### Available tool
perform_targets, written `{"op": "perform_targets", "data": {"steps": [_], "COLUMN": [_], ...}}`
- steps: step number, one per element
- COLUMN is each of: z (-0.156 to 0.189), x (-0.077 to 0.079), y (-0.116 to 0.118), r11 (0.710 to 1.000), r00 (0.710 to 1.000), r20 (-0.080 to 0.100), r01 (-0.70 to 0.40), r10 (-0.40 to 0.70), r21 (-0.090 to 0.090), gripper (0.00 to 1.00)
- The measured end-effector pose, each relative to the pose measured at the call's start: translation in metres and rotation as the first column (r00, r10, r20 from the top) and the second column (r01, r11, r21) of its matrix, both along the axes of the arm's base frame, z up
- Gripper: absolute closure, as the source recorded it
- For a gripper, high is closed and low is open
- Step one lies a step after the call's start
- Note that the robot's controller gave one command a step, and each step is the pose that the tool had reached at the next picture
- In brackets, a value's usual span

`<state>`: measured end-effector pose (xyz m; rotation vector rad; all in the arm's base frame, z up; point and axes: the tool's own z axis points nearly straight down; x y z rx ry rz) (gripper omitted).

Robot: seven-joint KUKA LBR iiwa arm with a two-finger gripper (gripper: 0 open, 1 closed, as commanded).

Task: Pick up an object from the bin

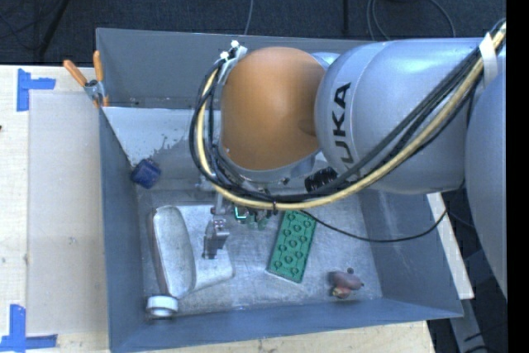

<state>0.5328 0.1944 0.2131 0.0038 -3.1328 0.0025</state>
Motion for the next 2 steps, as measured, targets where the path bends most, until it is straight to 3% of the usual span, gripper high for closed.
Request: {"op": "perform_targets", "data": {"steps": [1,2], "z": [-0.115,-0.115], "x": [0.043,0.074], "y": [-0.01,-0.034], "r11": [0.995,0.999], "r00": [0.995,0.999], "r20": [-0.009,0.032], "r01": [0.095,0.03], "r10": [-0.095,-0.031], "r21": [0.0,0.01], "gripper": [0.0,0.0]}}
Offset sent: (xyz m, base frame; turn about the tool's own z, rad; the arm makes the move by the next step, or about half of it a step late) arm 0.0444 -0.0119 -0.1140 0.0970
